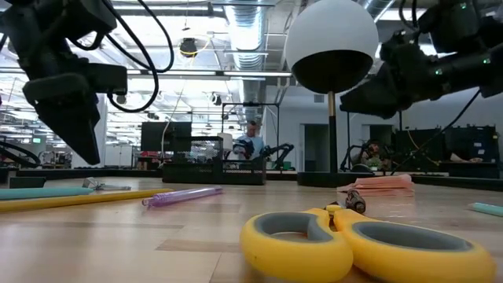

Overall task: Pick and place office supplies into organizer
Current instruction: Put the right black binder clip into the black desk organizer

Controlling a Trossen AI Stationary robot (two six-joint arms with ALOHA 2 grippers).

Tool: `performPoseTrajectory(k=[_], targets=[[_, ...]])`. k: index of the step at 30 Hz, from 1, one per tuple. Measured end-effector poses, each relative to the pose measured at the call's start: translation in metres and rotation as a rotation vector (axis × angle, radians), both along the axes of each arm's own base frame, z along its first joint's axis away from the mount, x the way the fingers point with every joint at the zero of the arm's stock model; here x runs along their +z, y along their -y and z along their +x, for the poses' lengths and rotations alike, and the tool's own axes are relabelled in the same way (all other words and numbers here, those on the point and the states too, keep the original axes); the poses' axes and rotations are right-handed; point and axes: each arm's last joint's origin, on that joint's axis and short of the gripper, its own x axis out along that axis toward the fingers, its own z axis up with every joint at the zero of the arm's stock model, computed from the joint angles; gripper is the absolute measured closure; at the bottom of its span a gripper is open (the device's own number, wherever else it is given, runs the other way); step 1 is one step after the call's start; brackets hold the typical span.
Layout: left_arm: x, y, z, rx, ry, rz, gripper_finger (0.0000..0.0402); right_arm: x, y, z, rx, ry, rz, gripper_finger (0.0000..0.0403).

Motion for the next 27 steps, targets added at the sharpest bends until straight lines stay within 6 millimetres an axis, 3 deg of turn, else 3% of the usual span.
performPoseTrajectory(k=[12, 17, 27], targets=[[-0.003, 0.000, 0.000, -0.025, -0.005, 0.020, 0.0112, -0.005, 0.000, 0.006, -0.001, 0.002, 0.004, 0.0198], [-0.017, -0.001, -0.003, -0.024, -0.056, 0.035, 0.0106, -0.004, 0.000, 0.007, 0.000, 0.024, 0.003, 0.0198], [-0.032, 0.001, 0.009, -0.066, -0.051, 0.046, 0.0106, -0.003, 0.000, 0.007, 0.002, 0.033, -0.006, 0.0198]])
